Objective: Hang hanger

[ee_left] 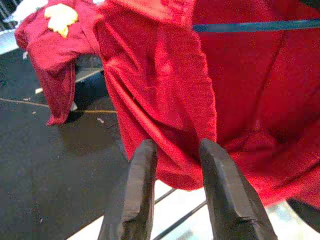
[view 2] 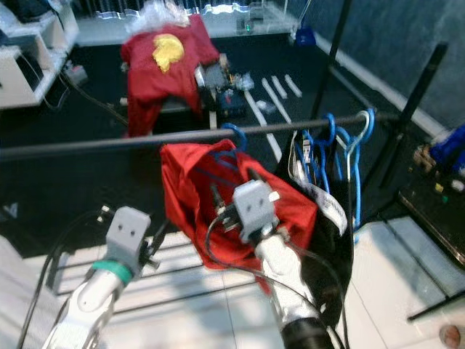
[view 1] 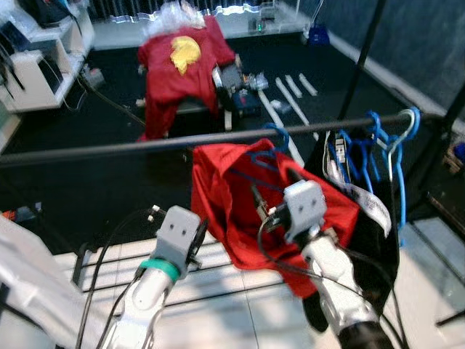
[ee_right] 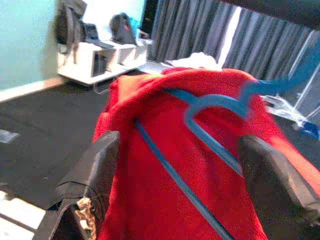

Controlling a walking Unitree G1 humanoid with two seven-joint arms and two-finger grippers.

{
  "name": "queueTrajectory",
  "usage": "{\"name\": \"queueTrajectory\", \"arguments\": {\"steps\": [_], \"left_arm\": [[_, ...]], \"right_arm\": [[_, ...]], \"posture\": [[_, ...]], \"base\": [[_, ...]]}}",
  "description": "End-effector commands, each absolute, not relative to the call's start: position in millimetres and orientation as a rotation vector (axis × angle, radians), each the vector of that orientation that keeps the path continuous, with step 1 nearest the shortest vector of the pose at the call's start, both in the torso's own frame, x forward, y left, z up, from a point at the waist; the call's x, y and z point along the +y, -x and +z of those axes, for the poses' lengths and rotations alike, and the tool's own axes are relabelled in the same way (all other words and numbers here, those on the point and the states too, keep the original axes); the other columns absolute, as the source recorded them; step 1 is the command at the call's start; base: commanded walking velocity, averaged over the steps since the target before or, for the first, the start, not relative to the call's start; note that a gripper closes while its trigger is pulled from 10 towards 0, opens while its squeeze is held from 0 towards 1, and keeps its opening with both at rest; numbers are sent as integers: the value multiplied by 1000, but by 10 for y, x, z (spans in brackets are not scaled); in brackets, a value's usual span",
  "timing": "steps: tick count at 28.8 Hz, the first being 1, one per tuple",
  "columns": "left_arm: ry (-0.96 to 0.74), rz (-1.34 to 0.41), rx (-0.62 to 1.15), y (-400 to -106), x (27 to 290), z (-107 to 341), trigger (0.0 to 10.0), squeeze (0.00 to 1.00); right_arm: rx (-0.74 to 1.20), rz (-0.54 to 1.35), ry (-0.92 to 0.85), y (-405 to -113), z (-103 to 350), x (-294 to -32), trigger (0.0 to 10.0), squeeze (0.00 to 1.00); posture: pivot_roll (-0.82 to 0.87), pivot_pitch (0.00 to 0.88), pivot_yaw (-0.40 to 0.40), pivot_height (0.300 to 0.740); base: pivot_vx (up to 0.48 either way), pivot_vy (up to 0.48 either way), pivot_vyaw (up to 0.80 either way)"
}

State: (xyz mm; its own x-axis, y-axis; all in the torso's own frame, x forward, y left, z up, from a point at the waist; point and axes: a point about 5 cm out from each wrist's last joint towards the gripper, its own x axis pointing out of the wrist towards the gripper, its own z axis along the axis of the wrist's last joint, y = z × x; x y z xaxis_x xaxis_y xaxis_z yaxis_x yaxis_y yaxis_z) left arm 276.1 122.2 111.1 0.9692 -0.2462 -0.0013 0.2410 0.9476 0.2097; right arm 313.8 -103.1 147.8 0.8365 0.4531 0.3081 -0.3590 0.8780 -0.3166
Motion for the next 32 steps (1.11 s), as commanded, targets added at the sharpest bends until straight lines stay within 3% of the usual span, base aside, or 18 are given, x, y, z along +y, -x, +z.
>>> {"name": "queueTrajectory", "arguments": {"steps": [1, 11, 12, 13, 14, 17, 18, 19, 20, 26, 27, 29, 30, 32], "left_arm": [[-188, -246, 20, -2736, 1248, 1029, 10000, 0], [-208, -233, 73, -2693, 1375, 904, 10000, 0], [-215, -229, 76, -2694, 1392, 897, 10000, 0], [-215, -229, 76, -2694, 1392, 897, 10000, 0], [-217, -227, 75, -2700, 1399, 899, 10000, 0], [-217, -227, 75, -2700, 1399, 899, 10000, 0], [-218, -227, 75, -2709, 1398, 903, 10000, 0], [-218, -227, 75, -2709, 1398, 903, 10000, 0], [-218, -235, 73, -2725, 1378, 912, 10000, 0], [-219, -241, 71, -2738, 1362, 920, 10000, 0], [-219, -245, 68, -2752, 1345, 931, 10000, 0], [-219, -245, 68, -2752, 1345, 931, 10000, 0], [-220, -248, 65, -2757, 1333, 938, 10000, 0], [-218, -244, 63, -2753, 1333, 945, 10000, 0]], "right_arm": [[-383, 433, 260, -3090, 1466, -1050, 10000, 0], [-421, 360, 314, -2886, 1520, -1170, 10000, 0], [-408, 315, 308, -2844, 1508, -1257, 10000, 259], [-408, 315, 308, -2844, 1508, -1257, 10000, 259], [-392, 274, 289, -2827, 1501, -1340, 10000, 345], [-392, 274, 289, -2827, 1501, -1340, 10000, 345], [-380, 244, 275, -2835, 1498, -1409, 10000, 675], [-380, 244, 275, -2835, 1498, -1409, 10000, 675], [-343, 237, 252, -2920, 1488, -1509, 10000, 1000], [-316, 245, 240, -2996, 1488, -1574, 10000, 1000], [-241, 340, 189, -3099, 1473, -1574, 10000, 784], [-241, 340, 189, -3099, 1473, -1574, 10000, 784], [-179, 433, 143, -3183, 1488, -1566, 10000, 0], [-140, 493, 117, -3257, 1529, -1576, 10000, 0]], "posture": [[-97, 0, 71, 740], [-109, 7, 65, 740], [-112, 11, 66, 740], [-112, 11, 66, 740], [-118, 9, 69, 740], [-118, 9, 69, 740], [-126, 13, 75, 740], [-126, 13, 75, 740], [-134, 15, 82, 740], [-134, 17, 83, 740], [-133, 19, 87, 740], [-133, 19, 87, 740], [-124, 19, 83, 740], [-113, 19, 72, 740]], "base": [[0, 0, 0], [0, 0, 0], [0, 0, 0], [0, 0, 0], [0, 0, 0], [0, 0, 0], [0, 0, 0], [0, 0, 0], [0, 0, 0], [0, 0, 0], [0, 0, 0], [0, 0, 0], [0, 0, 0], [0, 0, 0]]}}
